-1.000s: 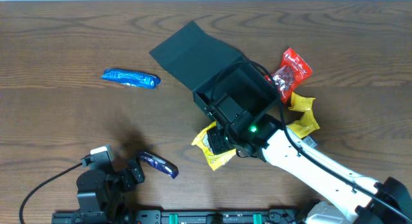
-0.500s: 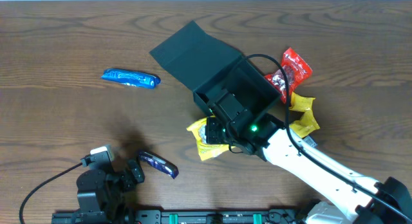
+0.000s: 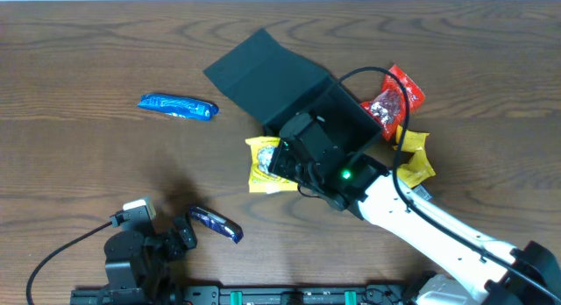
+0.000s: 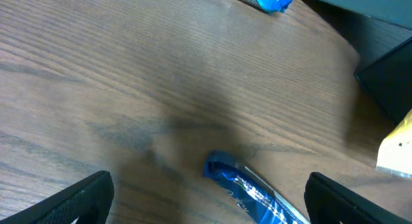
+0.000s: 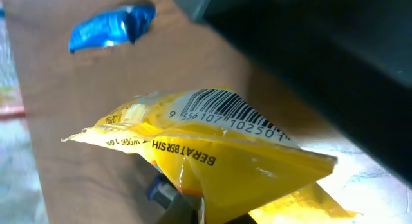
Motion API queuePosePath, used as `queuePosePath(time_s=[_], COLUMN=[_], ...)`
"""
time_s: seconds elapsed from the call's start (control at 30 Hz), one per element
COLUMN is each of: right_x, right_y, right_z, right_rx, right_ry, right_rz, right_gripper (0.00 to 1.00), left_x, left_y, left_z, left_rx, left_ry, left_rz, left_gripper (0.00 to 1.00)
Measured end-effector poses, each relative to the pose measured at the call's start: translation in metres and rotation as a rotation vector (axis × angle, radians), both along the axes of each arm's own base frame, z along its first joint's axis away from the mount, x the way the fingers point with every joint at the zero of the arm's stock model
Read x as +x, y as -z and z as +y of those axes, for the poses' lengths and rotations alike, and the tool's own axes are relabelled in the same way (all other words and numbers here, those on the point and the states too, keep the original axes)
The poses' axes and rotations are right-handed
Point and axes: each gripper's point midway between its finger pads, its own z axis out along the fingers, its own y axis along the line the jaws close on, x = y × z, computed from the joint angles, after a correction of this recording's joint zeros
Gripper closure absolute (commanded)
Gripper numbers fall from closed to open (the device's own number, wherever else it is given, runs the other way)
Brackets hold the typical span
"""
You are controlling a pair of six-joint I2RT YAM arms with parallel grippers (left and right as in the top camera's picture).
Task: Pack container
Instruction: 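Lift the yellow bag and swing it over the black box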
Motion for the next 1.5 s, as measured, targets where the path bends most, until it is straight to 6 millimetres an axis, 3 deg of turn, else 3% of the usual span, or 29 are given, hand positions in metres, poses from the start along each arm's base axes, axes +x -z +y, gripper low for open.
queuePosePath(time_s=[0.3, 0.47, 0.73, 0.87, 1.27, 1.5], right_x=[0.01, 0.018, 0.02, 0.031, 0.038, 0.06], right_y=[-0.042, -0.053, -0.038, -0.047, -0.052, -0.043], right_z=[-0.015, -0.028, -0.072, -0.079, -0.106, -0.091], right_rx=[0.098, 0.149, 0.191, 0.288, 0.243, 0.286], right_ry=[0.171, 0.332, 0.768, 0.906, 1.03, 1.045], right_rz=[-0.072, -0.076, 0.022, -0.007, -0.115, -0.151], right_gripper=[0.98, 0.98, 0.98, 0.98, 0.98, 0.98], left_x=[0.0, 0.0, 0.0, 0.0, 0.0, 0.0], left_y=[0.0, 0.0, 0.0, 0.0, 0.0, 0.0], left_z=[0.0, 0.0, 0.0, 0.0, 0.0, 0.0], left_rx=[0.0, 0.0, 0.0, 0.0, 0.0, 0.0], left_ry=[0.0, 0.0, 0.0, 0.0, 0.0, 0.0], left_rz=[0.0, 0.0, 0.0, 0.0, 0.0, 0.0], left_gripper=[0.05, 0.05, 0.05, 0.04, 0.05, 0.05])
